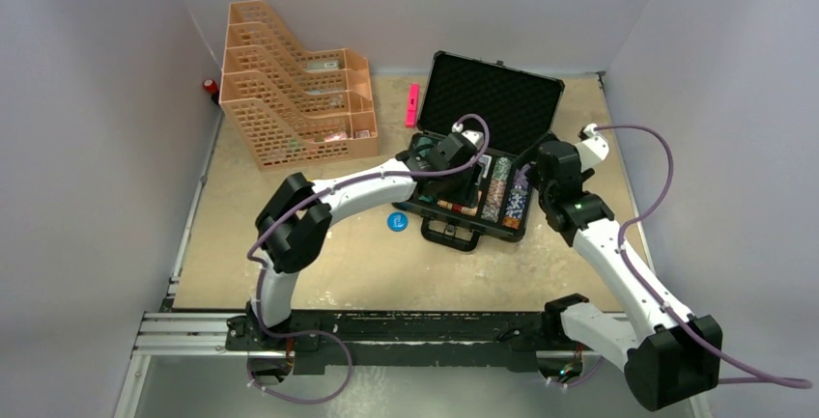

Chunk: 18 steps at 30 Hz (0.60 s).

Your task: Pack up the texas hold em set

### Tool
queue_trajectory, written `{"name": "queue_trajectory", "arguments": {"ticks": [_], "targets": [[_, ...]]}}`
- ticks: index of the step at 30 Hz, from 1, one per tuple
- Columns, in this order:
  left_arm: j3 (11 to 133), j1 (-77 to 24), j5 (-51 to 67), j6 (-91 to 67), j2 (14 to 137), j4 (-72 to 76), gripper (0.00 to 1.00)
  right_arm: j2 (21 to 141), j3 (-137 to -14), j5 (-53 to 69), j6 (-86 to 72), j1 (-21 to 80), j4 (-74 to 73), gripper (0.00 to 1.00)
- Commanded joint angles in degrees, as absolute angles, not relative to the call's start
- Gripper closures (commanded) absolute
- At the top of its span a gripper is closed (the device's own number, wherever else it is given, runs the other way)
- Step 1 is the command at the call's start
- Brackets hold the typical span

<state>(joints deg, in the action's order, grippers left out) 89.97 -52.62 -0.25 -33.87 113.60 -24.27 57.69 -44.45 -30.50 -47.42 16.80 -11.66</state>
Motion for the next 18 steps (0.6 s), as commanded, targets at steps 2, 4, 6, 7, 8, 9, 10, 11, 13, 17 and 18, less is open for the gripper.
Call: {"name": "queue_trajectory", "arguments": {"ticks": [2, 4, 6, 7, 8, 9, 10, 11, 13, 17, 18], "targets": [[97.2, -52.7, -4.2, -33.2, 116.7, -27.2, 0.66, 56.4, -43.7, -31.8, -49.7, 16.6, -9.8, 0.17], [98.3, -52.8, -5.5, -33.0, 117.5, -28.6, 0.66, 55.5, -42.8, -31.9, -49.9, 16.6, -9.0, 0.17], [98.4, -52.8, -6.5, -33.1, 117.8, -28.7, 0.66, 54.5, -42.3, -32.1, -50.0, 16.6, -8.4, 0.17], [98.4, -52.8, -6.8, -33.1, 117.9, -28.9, 0.66, 54.3, -42.1, -32.2, -49.9, 16.5, -8.2, 0.17], [98.4, -52.8, -7.1, -33.1, 118.0, -29.0, 0.66, 54.2, -42.0, -32.2, -49.6, 16.6, -8.0, 0.17], [98.5, -52.8, -7.3, -33.1, 118.3, -29.4, 0.65, 54.1, -41.9, -32.2, -49.6, 16.5, -8.0, 0.17], [98.6, -52.8, -7.4, -33.0, 118.6, -29.9, 0.65, 54.2, -42.0, -32.1, -49.6, 16.6, -8.1, 0.17], [98.9, -52.8, -7.7, -33.0, 118.9, -30.5, 0.65, 54.3, -42.0, -32.1, -49.5, 16.6, -8.1, 0.17], [98.9, -52.9, -7.6, -33.0, 119.1, -31.4, 0.59, 54.4, -42.1, -31.9, -49.7, 16.6, -8.4, 0.17], [98.1, -52.9, -5.1, -32.6, 118.1, -31.1, 0.49, 54.3, -42.0, -31.4, -49.6, 16.6, -8.2, 0.17], [97.2, -52.9, -4.9, -32.6, 117.2, -29.9, 0.46, 54.4, -42.0, -31.1, -49.5, 16.6, -8.0, 0.17]]}}
